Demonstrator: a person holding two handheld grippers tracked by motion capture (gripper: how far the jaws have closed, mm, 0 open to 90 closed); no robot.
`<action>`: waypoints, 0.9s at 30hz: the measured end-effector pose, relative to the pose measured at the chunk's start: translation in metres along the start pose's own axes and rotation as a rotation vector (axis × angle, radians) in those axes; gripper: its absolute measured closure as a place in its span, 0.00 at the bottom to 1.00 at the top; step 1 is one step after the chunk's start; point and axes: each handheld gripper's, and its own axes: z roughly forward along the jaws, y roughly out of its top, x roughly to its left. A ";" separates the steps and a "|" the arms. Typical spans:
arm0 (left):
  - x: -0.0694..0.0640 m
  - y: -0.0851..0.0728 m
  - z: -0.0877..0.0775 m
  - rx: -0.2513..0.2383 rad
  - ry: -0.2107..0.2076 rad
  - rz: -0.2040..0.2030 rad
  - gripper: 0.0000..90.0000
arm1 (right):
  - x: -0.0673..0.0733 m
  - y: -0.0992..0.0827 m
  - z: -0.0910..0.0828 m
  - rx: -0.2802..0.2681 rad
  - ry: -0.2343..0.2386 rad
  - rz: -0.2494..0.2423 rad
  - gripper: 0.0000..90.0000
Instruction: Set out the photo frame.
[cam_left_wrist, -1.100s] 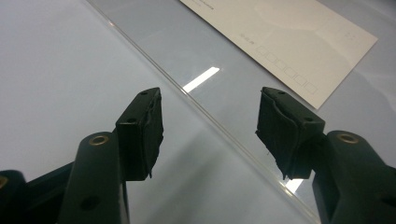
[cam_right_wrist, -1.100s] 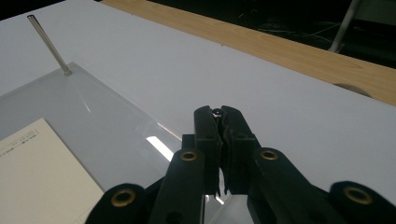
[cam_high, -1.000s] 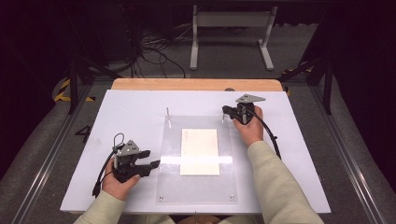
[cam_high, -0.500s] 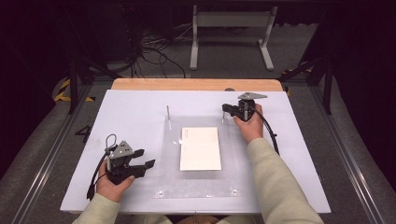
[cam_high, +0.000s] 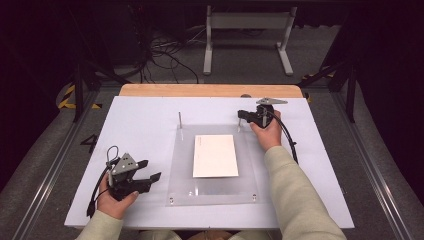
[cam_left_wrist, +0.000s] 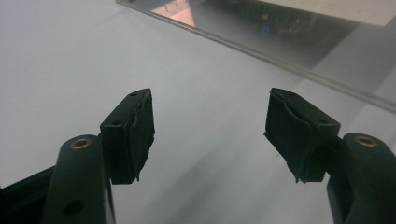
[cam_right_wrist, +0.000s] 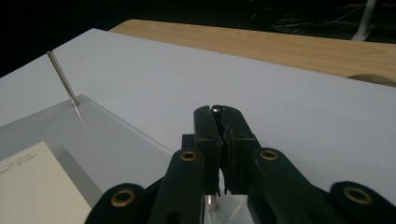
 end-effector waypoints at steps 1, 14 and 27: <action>0.000 0.000 -0.001 -0.002 0.002 0.012 0.37 | 0.000 0.000 0.000 -0.003 0.002 0.005 0.95; -0.017 -0.003 -0.002 -0.020 -0.072 0.192 0.28 | -0.004 -0.002 0.003 -0.020 0.015 0.037 0.95; -0.046 0.011 0.008 -0.136 -0.105 0.361 0.20 | -0.004 -0.002 0.003 -0.023 0.013 0.055 0.95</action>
